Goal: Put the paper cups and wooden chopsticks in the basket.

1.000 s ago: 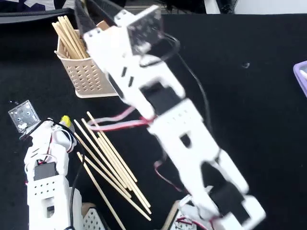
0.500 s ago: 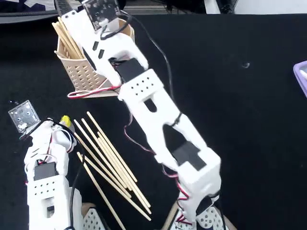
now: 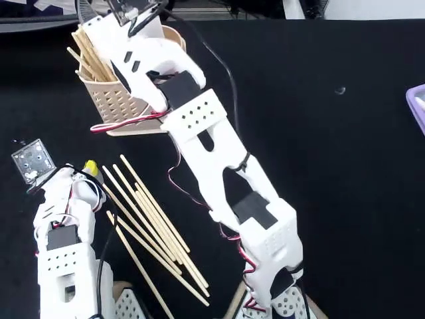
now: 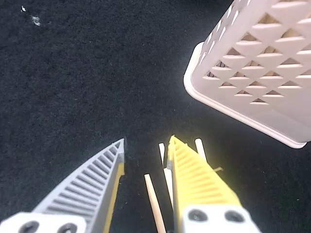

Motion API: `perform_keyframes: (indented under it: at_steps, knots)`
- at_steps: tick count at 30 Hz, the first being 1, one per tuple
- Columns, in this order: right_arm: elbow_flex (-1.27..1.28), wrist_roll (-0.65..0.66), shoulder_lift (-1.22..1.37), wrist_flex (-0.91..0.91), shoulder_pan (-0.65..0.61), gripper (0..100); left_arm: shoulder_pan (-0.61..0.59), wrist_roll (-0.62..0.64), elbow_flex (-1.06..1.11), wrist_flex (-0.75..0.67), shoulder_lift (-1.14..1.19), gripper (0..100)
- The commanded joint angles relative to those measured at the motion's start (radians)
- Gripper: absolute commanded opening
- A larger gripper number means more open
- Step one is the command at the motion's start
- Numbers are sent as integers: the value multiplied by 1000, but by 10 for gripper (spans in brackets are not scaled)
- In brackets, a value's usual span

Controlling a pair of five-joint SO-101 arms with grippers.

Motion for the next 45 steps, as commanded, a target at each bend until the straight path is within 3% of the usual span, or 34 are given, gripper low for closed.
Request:
perform_keyframes:
  at_steps: [1,5,14,23,29,35,43,45]
  knots:
    - [-77,9,-10,8,-12,92,10,5,-8,-18,-17,152]
    - [-154,9,-27,140,-15,66,8,5,-8,-18,-17,152]
    - [-357,9,-142,944,-31,68,10,5,-8,-18,-17,152]
    - [-414,11,-156,1293,-15,68,4,5,-8,-18,-17,152]
    - [-257,31,-291,1297,-31,68,2,5,-8,-18,-17,152]
    - [191,29,-526,1252,-68,68,2,5,-8,-18,-17,152]
    - [1113,31,-831,715,-150,72,-42,6,-15,-17,-17,152]
    - [1294,31,-858,565,-160,113,-71,11,-18,-18,-17,152]
